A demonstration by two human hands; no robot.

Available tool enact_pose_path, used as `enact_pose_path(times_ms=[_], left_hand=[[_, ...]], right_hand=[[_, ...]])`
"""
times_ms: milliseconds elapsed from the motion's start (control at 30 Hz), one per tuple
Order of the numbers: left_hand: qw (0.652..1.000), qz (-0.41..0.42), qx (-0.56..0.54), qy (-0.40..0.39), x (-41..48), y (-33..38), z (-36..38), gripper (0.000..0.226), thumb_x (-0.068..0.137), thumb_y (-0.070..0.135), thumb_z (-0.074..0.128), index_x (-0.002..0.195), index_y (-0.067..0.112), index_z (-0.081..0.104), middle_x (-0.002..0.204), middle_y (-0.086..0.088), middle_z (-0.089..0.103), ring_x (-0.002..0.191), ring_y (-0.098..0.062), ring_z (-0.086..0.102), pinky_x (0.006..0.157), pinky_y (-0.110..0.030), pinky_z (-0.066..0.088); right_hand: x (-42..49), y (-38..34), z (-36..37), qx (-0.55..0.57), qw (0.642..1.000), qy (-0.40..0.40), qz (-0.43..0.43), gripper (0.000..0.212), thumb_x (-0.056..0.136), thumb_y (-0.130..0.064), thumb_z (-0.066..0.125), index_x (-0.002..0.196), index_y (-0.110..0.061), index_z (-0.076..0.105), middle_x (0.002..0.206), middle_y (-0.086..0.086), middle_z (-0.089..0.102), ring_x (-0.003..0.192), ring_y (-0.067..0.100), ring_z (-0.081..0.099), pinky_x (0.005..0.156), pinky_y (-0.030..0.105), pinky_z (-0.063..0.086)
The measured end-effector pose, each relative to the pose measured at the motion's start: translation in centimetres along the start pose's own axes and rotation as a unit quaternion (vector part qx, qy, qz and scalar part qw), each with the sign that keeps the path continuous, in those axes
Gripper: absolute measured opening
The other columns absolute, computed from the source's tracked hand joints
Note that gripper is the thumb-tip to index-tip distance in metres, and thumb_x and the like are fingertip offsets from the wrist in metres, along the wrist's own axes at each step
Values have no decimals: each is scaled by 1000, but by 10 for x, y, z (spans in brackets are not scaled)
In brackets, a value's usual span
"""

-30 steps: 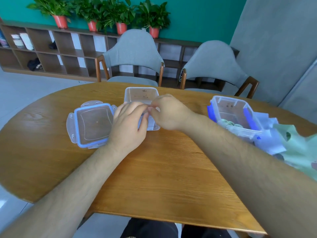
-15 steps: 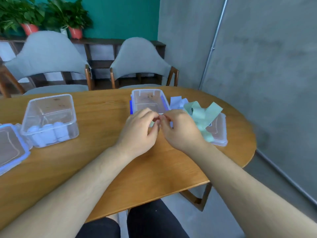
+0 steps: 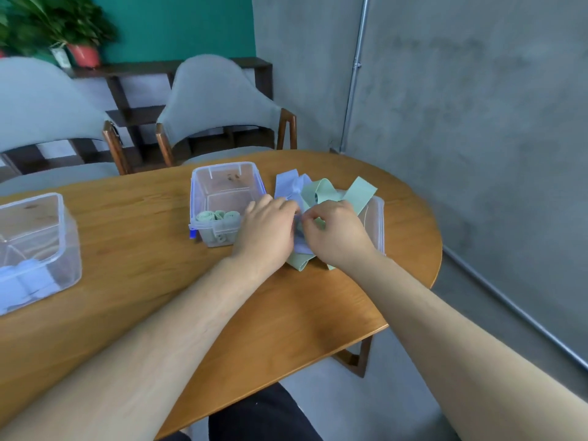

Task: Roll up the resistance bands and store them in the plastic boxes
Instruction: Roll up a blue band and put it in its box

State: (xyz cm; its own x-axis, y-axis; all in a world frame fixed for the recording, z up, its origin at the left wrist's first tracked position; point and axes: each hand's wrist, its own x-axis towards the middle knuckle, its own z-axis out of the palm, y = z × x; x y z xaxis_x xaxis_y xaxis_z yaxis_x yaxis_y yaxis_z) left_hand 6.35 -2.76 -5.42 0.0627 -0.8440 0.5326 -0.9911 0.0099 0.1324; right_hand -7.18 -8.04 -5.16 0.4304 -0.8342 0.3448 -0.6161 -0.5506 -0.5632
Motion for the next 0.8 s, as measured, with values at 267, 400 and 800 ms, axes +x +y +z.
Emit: enact_pose_path(times_ms=[267, 400, 800], left_hand=[[977, 45, -209, 30, 8, 6, -26, 36, 90, 26, 72, 122, 19, 57, 94, 15, 66, 95, -10, 59, 93, -39, 46], [950, -9, -301, 82, 10, 5, -33, 25, 95, 31, 65, 115, 18, 60, 110, 9, 61, 107, -6, 56, 92, -23, 46], [863, -164, -472, 80, 45, 24, -91, 17, 91, 15, 71, 105, 23, 69, 101, 9, 71, 94, -4, 66, 78, -19, 55]], right_hand=[[27, -11, -34, 366, 902, -99, 205, 25, 92, -38, 65, 89, -14, 74, 80, 0, 73, 78, 17, 68, 73, 33, 51], [31, -5, -42, 376, 908, -100, 155, 11, 91, -22, 64, 93, -18, 74, 92, 5, 73, 91, 21, 64, 81, 33, 49], [16, -47, -95, 396, 915, -43, 65, 18, 79, -24, 66, 94, -18, 73, 100, 14, 74, 100, 36, 68, 92, 49, 52]])
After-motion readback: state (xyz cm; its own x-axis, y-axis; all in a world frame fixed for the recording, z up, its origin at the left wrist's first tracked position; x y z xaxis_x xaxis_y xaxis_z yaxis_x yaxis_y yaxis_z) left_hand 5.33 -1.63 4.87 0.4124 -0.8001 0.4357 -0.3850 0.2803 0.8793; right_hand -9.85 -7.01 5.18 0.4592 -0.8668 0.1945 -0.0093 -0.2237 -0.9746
